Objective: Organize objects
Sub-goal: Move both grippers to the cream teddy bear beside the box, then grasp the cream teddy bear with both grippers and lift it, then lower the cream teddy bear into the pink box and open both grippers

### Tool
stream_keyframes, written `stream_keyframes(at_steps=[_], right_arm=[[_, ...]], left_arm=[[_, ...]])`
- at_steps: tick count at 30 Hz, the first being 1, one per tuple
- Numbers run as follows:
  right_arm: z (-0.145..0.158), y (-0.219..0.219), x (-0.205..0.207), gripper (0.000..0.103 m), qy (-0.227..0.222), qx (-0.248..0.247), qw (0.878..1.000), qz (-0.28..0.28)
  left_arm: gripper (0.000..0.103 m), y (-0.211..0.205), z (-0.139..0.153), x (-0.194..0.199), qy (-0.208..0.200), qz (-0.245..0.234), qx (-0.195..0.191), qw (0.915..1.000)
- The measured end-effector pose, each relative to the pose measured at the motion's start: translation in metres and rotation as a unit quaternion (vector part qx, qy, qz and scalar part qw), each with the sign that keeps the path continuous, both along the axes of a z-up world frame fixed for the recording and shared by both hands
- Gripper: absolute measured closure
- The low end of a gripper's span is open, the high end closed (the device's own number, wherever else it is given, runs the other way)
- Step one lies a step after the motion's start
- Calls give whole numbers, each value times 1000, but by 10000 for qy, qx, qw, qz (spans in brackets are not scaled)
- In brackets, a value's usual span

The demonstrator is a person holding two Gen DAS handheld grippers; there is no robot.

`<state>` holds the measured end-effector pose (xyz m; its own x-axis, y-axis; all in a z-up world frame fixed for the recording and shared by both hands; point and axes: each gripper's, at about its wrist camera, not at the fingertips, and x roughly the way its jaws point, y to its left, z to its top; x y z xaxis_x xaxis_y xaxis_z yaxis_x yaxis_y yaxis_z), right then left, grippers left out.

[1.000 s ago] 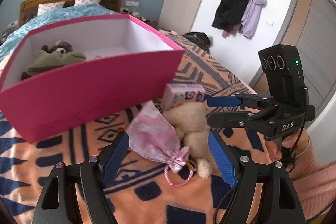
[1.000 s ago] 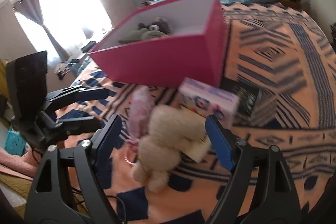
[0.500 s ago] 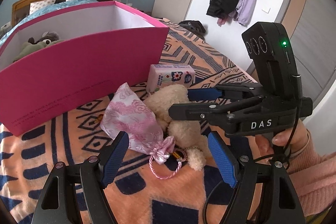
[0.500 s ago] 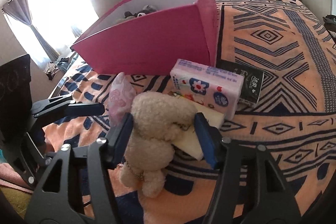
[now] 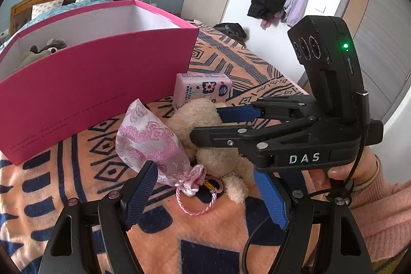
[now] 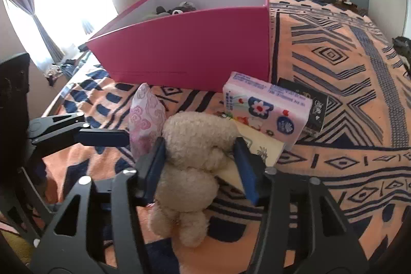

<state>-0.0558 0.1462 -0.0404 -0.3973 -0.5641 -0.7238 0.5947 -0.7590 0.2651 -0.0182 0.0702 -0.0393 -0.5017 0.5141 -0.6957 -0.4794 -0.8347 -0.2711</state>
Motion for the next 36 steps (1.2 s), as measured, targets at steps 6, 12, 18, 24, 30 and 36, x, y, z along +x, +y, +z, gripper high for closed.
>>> stream_keyframes(at_steps=[6,12,18,24,30,36], right_arm=[[7,16,0,57,-188,-462,9988,2],[35,29,3,57,5,-881,9961,19],[68,23,-4,57,259,-1197,9922,239],[96,12,-26,57,508,-1373,9885,376],[120,1,-60,57,573,-1612,9841,483],[134,-17,-98,57,568,-1654,9834,487]], left_arm=[[25,1,6,3,40,-158,142,9998],[25,6,24,4,177,-468,386,9980],[43,10,53,-4,469,-610,399,9962],[51,5,82,-26,717,-492,402,9954],[51,4,105,-59,976,-322,237,9944],[51,-14,116,-100,938,-91,224,9953]])
